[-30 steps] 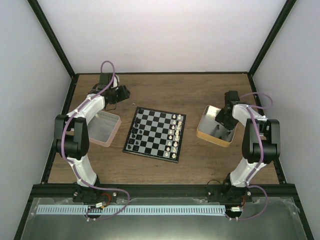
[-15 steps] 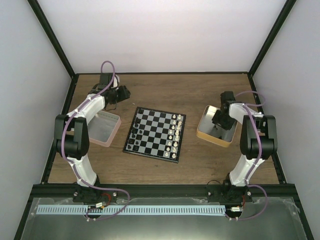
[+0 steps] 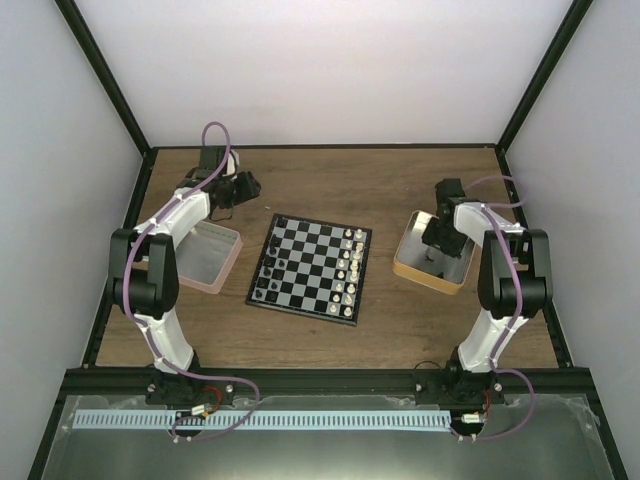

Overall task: Set up the chess pieces on the board
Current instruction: Pick up the chess piece from the storage box.

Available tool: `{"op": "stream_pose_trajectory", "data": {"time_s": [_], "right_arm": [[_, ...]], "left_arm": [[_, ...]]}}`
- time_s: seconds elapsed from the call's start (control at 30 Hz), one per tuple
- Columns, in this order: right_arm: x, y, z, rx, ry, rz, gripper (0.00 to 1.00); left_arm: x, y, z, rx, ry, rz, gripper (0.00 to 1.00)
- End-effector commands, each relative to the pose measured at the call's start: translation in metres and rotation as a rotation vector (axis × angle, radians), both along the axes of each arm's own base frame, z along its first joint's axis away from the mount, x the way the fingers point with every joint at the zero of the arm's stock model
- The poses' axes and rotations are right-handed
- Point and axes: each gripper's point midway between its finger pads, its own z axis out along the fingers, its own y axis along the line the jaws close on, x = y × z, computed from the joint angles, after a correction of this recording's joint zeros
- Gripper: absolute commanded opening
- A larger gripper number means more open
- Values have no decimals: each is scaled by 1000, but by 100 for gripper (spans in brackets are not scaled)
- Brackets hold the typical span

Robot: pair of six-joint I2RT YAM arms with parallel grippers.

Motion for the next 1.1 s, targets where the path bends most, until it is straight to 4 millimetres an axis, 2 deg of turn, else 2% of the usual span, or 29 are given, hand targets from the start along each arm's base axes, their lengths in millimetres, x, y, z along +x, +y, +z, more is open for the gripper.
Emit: {"op": "stream_pose_trajectory", "data": {"time_s": [0.0, 0.1, 0.23, 0.37, 0.57, 0.8, 0.97, 1.07], "right_arm": [[10, -29, 23, -140, -45, -105, 46], [13, -44, 28, -175, -62, -117, 46], [8, -53, 15, -170, -21, -109, 47], [-2, -52, 2, -108, 3, -130, 47], [-13, -43, 2, -40, 14, -184, 46], [-42, -53, 1, -85, 82, -325, 43], [-47, -51, 0, -70, 80, -334, 43], [-42, -51, 5, -72, 55, -324, 43]], "left_arm": [[4, -1, 5, -6, -16, -8, 57], [4, 0, 6, -2, -17, -8, 57], [5, 0, 7, -3, -21, -9, 57], [5, 0, 7, -2, -22, -8, 57], [5, 0, 6, -1, -17, -6, 57], [5, 1, 4, -2, -14, -5, 57], [5, 0, 3, -4, -12, -7, 57], [5, -1, 4, -5, -13, -9, 57]]}}
